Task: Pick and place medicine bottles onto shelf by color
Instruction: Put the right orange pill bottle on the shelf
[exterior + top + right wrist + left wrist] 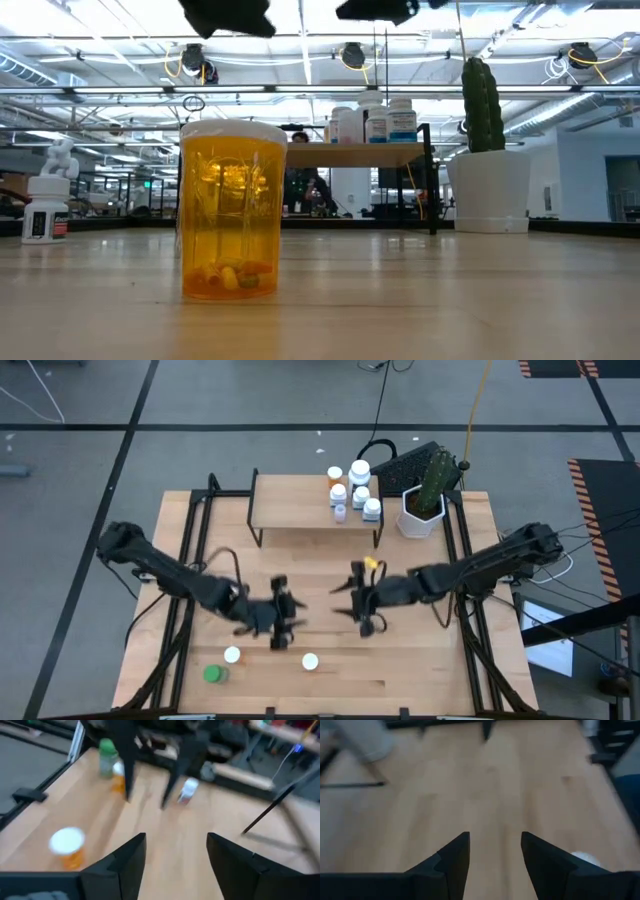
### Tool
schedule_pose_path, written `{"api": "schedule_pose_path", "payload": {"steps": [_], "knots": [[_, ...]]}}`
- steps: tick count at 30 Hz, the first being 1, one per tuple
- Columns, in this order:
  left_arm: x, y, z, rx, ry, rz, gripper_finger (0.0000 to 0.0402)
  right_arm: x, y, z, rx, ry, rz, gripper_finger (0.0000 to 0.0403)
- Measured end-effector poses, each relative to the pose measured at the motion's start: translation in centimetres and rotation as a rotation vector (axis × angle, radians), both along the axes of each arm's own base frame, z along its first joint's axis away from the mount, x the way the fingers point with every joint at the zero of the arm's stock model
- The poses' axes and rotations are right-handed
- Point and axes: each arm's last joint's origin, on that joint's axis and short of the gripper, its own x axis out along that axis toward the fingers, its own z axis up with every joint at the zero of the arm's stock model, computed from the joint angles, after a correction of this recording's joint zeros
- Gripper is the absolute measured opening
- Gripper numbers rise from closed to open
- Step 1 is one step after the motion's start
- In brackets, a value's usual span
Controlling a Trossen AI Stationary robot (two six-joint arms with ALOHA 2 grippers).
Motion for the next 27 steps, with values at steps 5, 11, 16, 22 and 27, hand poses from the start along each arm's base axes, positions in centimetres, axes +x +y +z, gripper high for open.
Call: {"api": "schedule_pose_path", "payload": {"steps": [5, 11, 16, 22, 27], "knots": [[1.5, -4.0, -2.7, -0.008, -0.059, -0.091, 0.0205, -0.7, 3.5, -2.0, 0.085, 0.039, -0.042, 0.0231], [1.7, -6.4, -5.3, -0.053, -0.014, -0.157, 0.0285, -2.6, 7.4, -4.2, 0.239, 0.027, -0.110, 0.0242], [1.3, -7.1, -6.4, -0.060, 0.043, -0.171, 0.0345, -4.4, 9.0, -5.3, 0.234, -0.001, -0.147, 0.0242], [2.0, -7.4, -8.7, -0.035, 0.084, -0.167, 0.0371, -4.7, 9.0, -5.7, 0.211, -0.007, -0.170, 0.0242], [2.6, -7.2, -10.2, 0.006, 0.112, -0.175, 0.0371, -4.7, 9.0, -5.7, 0.210, -0.007, -0.172, 0.0242]]}}
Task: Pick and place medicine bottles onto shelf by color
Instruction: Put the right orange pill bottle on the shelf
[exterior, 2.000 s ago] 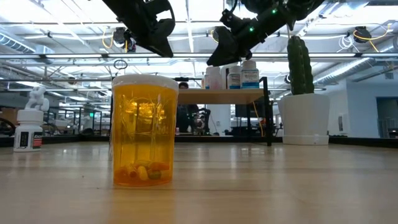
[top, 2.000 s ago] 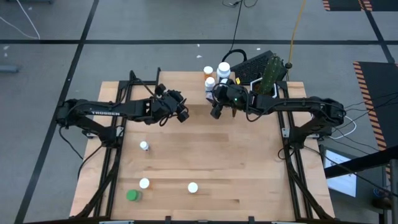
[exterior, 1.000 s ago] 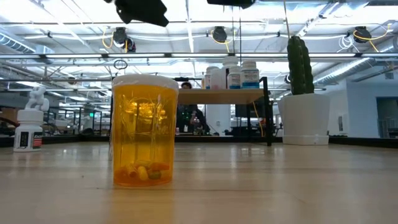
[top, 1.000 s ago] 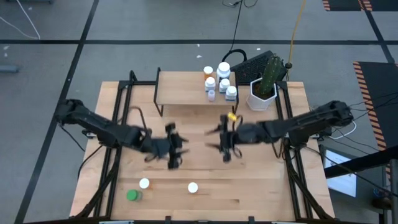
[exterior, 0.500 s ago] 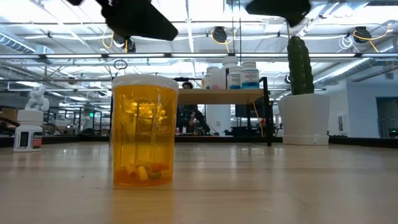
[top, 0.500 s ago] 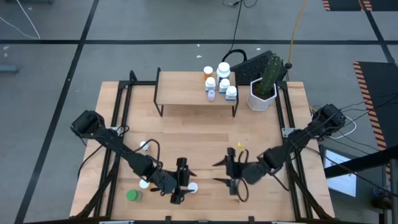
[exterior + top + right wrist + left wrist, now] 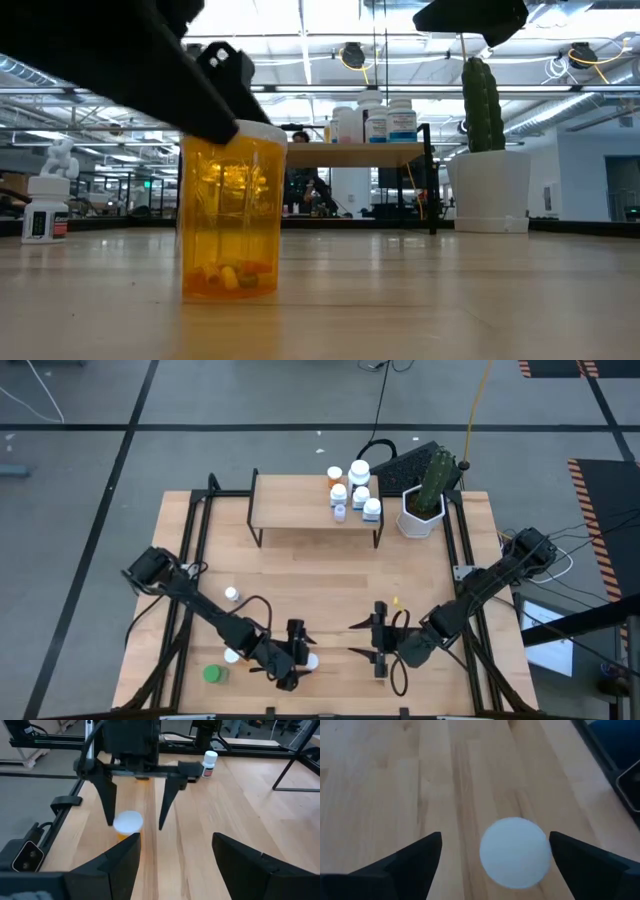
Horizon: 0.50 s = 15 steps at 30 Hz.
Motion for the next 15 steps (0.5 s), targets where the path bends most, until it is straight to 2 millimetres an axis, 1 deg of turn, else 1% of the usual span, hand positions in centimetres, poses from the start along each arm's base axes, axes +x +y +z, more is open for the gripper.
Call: {"api": "schedule_pose_path", "payload": {"steps": [3, 5, 12, 15], "knots": [[0.00, 0.08, -0.09, -0.007, 0.011, -0.001, 0.0362, 0.02, -0.02, 0.00, 0.000, 0.000, -0.001, 0.0242], [0.06, 0.18, -0.09, -0.030, 0.024, -0.003, 0.0346, 0.07, -0.10, 0.00, 0.001, 0.000, -0.004, 0.0242], [0.00, 0.13, -0.16, -0.085, 0.053, -0.002, 0.0254, 0.20, -0.15, 0.14, 0.011, -0.014, -0.007, 0.0242], [-0.01, 0.13, -0.17, -0.089, 0.055, 0.003, 0.0223, 0.23, -0.14, 0.18, 0.005, -0.018, -0.004, 0.0242]]}}
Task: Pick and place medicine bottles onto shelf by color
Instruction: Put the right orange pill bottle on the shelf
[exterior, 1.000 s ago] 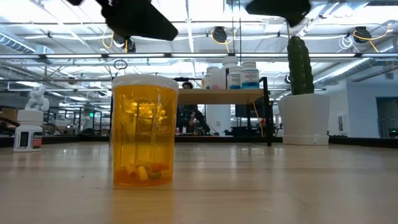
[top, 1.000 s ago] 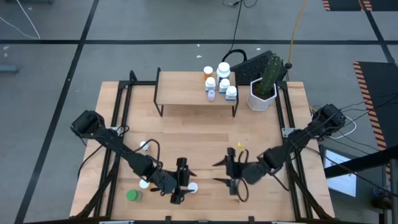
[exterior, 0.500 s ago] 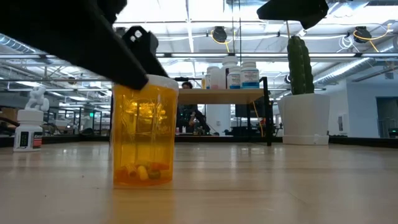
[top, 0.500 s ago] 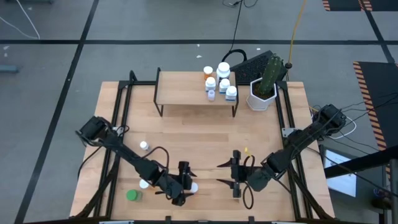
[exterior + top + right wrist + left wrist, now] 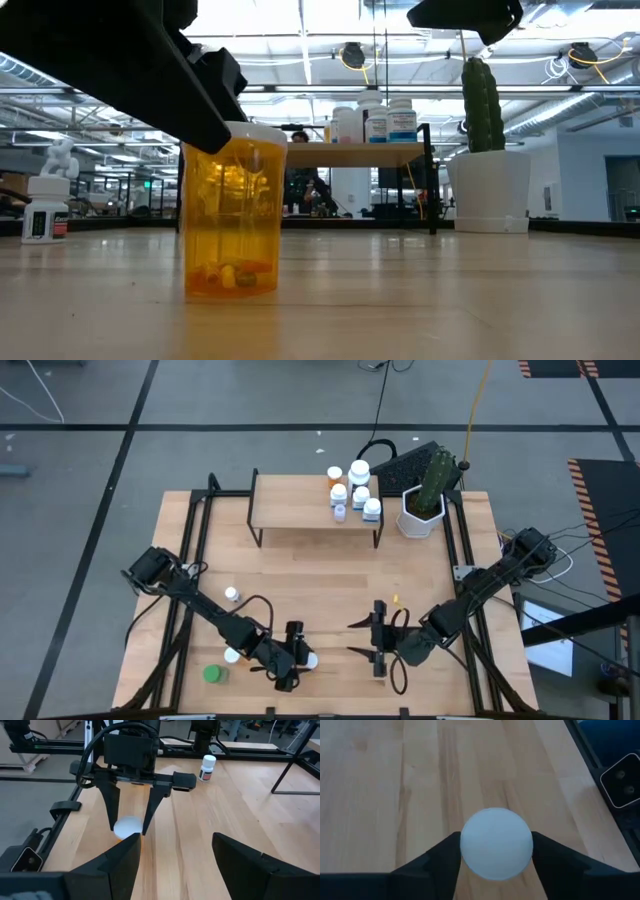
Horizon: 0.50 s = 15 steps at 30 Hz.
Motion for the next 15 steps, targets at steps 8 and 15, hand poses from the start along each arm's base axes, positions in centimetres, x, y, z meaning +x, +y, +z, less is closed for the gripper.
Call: {"api": "schedule_pose_path", "payload": {"steps": [8, 15], "knots": [[0.3, 0.5, 0.0, -0.005, -0.003, 0.029, 0.0226, 0.0, 0.0, 0.0, -0.022, 0.001, 0.009, 0.0242], [1.1, 2.3, 1.2, -0.005, -0.039, 0.094, 0.0238, -0.1, -0.9, -0.8, -0.169, 0.076, -0.010, 0.0242]]}}
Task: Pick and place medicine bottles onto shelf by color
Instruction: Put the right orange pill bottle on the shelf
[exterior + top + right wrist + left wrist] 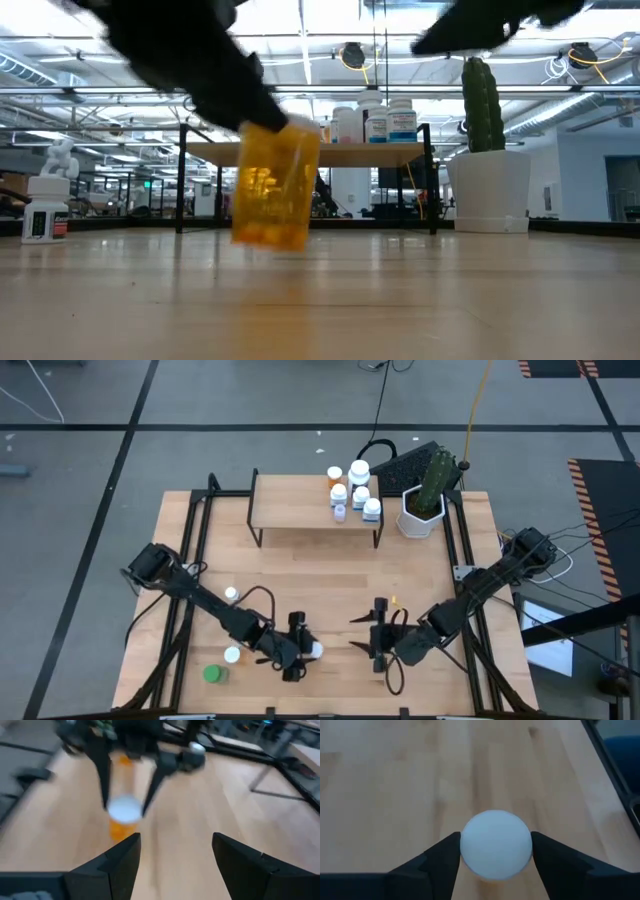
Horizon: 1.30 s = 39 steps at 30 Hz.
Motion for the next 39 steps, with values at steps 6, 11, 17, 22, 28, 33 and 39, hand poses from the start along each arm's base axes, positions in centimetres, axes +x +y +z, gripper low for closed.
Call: {"api": "schedule_pose_path", "payload": {"steps": [6, 11, 17, 22, 28, 33, 39], "knots": [[0.7, 3.8, 3.2, 0.001, -0.071, 0.103, 0.0212, -1.0, -2.5, -3.5, 0.026, 0.067, -0.113, 0.0242], [0.8, 8.9, 6.8, 0.042, -0.137, 0.211, 0.0212, -2.2, -4.5, -6.3, 0.094, 0.055, -0.178, 0.0242], [0.4, 16.7, 11.1, 0.153, -0.193, 0.326, 0.0221, -3.9, -6.7, -8.7, 0.117, 0.021, -0.218, 0.0242], [0.6, 24.0, 14.5, 0.214, -0.203, 0.433, 0.0212, -4.5, -8.3, -9.8, 0.102, 0.034, -0.260, 0.0242], [-0.5, 31.9, 17.1, 0.261, -0.223, 0.562, 0.0220, -5.0, -9.3, -10.4, 0.097, 0.064, -0.270, 0.0242], [-2.5, 36.1, 17.5, 0.215, -0.245, 0.617, 0.0222, -5.4, -9.4, -10.8, 0.140, 0.072, -0.272, 0.0242], [-1.8, 38.9, 14.6, 0.135, -0.199, 0.622, 0.0222, -5.4, -9.4, -10.8, 0.152, 0.061, -0.273, 0.0242]]}}
